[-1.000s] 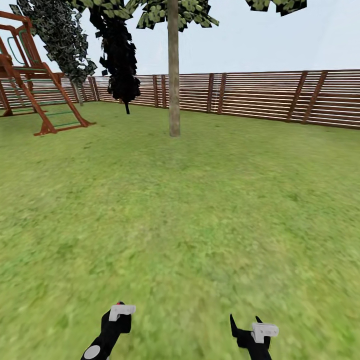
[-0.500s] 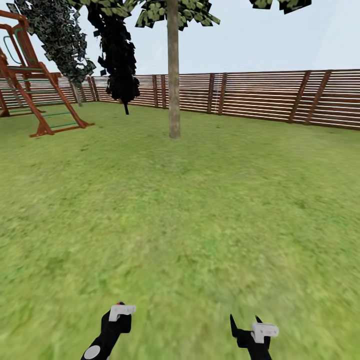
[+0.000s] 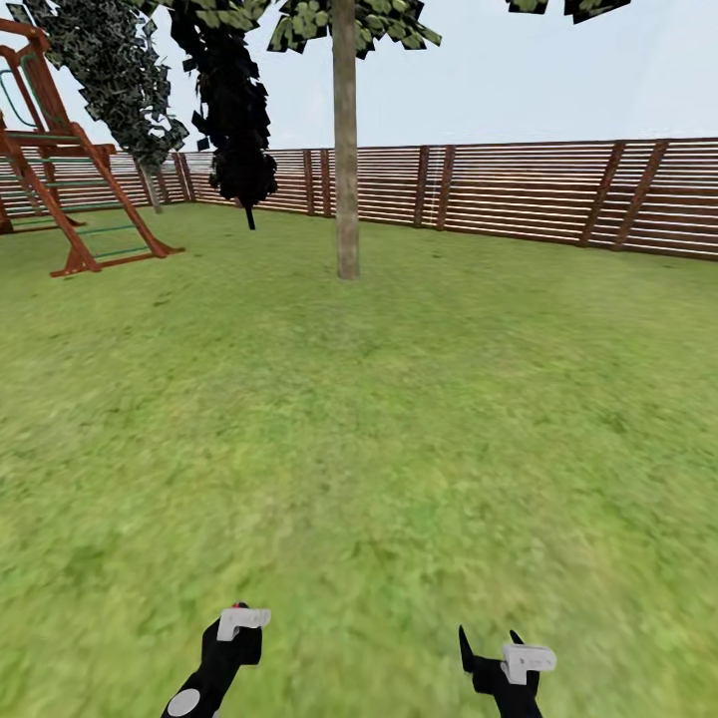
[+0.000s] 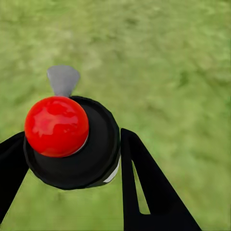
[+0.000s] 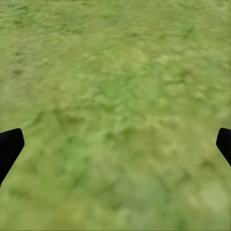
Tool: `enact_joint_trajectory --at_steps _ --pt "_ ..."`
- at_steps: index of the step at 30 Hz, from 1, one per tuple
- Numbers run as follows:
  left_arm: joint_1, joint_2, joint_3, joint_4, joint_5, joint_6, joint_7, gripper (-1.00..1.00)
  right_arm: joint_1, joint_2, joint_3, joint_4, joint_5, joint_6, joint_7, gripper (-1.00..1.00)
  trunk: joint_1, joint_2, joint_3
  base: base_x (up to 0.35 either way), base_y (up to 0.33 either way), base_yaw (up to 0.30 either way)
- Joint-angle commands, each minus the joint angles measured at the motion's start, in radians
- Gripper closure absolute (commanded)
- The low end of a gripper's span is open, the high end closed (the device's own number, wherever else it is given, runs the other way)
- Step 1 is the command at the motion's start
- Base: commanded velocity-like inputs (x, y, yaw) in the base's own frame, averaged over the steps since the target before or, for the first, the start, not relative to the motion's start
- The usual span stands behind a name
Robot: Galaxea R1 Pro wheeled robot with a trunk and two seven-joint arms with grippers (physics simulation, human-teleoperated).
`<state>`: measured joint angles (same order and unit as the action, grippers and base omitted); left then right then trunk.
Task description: In the garden, pick up the pesticide atomizer on the floor and spray pesticide onto both trees until each tree trunk is fully covered.
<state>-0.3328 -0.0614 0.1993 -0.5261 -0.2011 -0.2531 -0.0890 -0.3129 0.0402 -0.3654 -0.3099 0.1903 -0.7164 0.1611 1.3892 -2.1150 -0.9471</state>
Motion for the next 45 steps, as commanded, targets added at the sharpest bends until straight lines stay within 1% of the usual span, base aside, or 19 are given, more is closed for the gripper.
enact_joint_trajectory --at_steps 1,45 --pt "0.000 0.000 0.000 0.000 0.000 0.000 0.000 1.00 0.000 0.000 -0.001 0.000 0.000 0.000 0.000 -1.00 0.000 0.000 0.000 0.341 0.000 0.000" --pt "0.000 0.000 0.001 -0.001 0.001 -0.001 0.000 1.00 0.000 0.000 0.000 -0.002 0.000 0.000 0.002 -1.00 0.000 0.000 -0.003 0.341 0.000 0.000"
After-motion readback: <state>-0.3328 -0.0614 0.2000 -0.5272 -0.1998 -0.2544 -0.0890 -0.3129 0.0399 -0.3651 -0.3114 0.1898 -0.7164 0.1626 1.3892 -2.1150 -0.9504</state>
